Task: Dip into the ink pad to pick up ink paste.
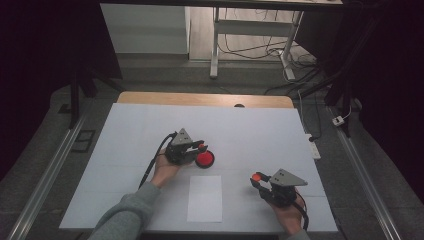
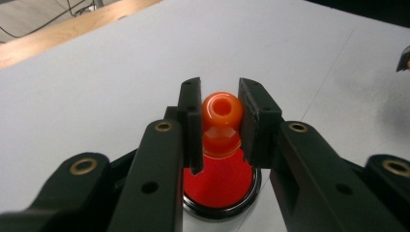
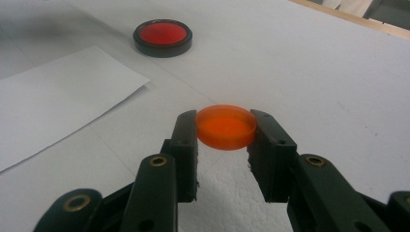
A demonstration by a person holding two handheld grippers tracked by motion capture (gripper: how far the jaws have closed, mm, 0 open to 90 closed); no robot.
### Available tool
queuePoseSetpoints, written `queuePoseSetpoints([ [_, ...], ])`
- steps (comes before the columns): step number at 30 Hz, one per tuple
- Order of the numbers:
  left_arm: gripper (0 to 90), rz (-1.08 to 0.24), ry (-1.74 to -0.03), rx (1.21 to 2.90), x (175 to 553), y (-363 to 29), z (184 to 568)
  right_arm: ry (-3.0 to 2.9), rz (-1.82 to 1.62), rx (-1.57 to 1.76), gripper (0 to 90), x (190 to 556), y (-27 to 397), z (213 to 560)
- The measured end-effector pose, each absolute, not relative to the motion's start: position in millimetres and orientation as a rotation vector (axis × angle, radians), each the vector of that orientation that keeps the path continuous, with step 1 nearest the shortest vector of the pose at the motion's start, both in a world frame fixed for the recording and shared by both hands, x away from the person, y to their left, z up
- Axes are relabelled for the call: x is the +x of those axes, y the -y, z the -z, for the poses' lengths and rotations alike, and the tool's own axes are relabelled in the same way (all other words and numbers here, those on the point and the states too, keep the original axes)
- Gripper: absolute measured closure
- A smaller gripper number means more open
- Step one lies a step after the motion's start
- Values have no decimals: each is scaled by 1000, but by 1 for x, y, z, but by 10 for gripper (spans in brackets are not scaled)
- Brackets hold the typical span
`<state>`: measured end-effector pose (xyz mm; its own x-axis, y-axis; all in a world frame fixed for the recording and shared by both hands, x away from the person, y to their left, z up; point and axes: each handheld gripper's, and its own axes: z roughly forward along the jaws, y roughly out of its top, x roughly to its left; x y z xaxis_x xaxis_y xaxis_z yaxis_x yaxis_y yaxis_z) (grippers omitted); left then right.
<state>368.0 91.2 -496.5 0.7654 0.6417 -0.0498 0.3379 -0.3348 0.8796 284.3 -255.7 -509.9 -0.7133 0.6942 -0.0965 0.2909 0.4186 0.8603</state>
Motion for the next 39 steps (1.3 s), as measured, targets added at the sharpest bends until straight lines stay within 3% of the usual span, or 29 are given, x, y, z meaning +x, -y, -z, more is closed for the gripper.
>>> queuePoseSetpoints([
  [15,726,-373,-705,1964,362,-90,489,-2236,-1228,837,644,284,256,510],
  [39,726,-336,-768,2062,373,-80,516,-2243,-1223,838,645,285,256,510],
])
